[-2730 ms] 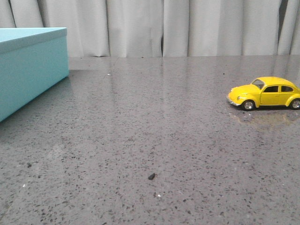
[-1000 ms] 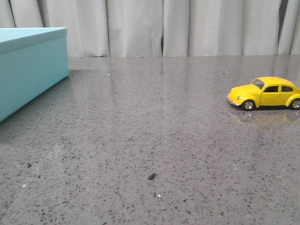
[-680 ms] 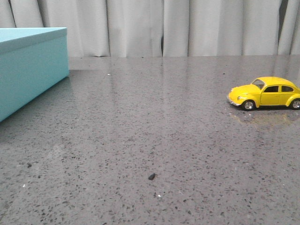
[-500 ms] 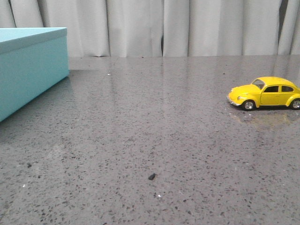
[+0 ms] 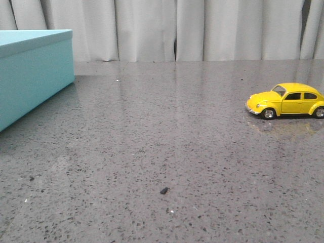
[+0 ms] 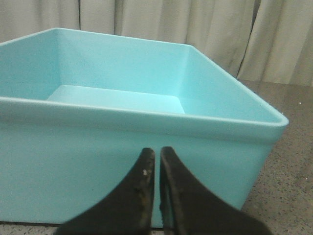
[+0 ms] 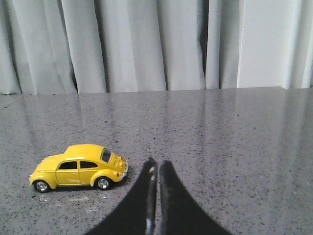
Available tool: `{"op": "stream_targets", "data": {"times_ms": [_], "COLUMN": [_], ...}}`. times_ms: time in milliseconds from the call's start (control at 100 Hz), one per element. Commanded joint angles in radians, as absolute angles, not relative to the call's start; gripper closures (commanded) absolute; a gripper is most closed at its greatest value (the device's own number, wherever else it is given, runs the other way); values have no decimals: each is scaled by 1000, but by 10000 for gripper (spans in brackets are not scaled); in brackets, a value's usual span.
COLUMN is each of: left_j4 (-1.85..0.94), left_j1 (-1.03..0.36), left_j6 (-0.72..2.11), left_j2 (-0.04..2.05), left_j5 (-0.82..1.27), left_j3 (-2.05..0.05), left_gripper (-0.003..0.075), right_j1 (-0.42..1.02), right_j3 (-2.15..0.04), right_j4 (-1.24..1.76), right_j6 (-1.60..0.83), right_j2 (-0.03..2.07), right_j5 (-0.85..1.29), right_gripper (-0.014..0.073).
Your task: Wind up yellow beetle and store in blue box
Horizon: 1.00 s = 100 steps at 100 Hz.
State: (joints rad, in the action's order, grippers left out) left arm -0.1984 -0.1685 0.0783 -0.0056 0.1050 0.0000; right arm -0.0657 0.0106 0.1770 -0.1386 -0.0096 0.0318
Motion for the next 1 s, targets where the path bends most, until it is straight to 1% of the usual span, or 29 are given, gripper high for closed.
{"op": "stream_targets", "data": {"times_ms": [0,100,150,250,370,560,740,900,990], "left_j4": [-236,-412,-426,-426,-422,-422,-422,-427,-431], "left_j1": [-168,-168,-168,-168,-168,-168,-168,-168,-168], "left_j6": [72,72,72,72,90,230,254,254,254], "left_j2": [-40,-40,-38,-13,75,259,425,500,513], "left_j5": [6,-82,-92,31,186,346,475,487,487], "left_j3": [41,30,7,-88,-216,-416,-572,-616,-617], "left_gripper": [739,739,739,739,739,739,739,739,739], "right_j1": [-71,-71,-71,-71,-71,-71,-71,-65,-32], "right_j3": [32,18,-15,-127,-279,-525,-734,-875,-953], "right_j4": [203,345,367,360,360,360,360,360,360], "right_j6": [-131,-15,0,0,-44,-171,-214,-277,-284], "right_j2": [-30,-30,-30,-19,41,236,432,587,679], "right_j5": [-71,-136,-116,47,236,386,496,612,685], "right_gripper": [643,643,643,643,643,643,643,643,643]}}
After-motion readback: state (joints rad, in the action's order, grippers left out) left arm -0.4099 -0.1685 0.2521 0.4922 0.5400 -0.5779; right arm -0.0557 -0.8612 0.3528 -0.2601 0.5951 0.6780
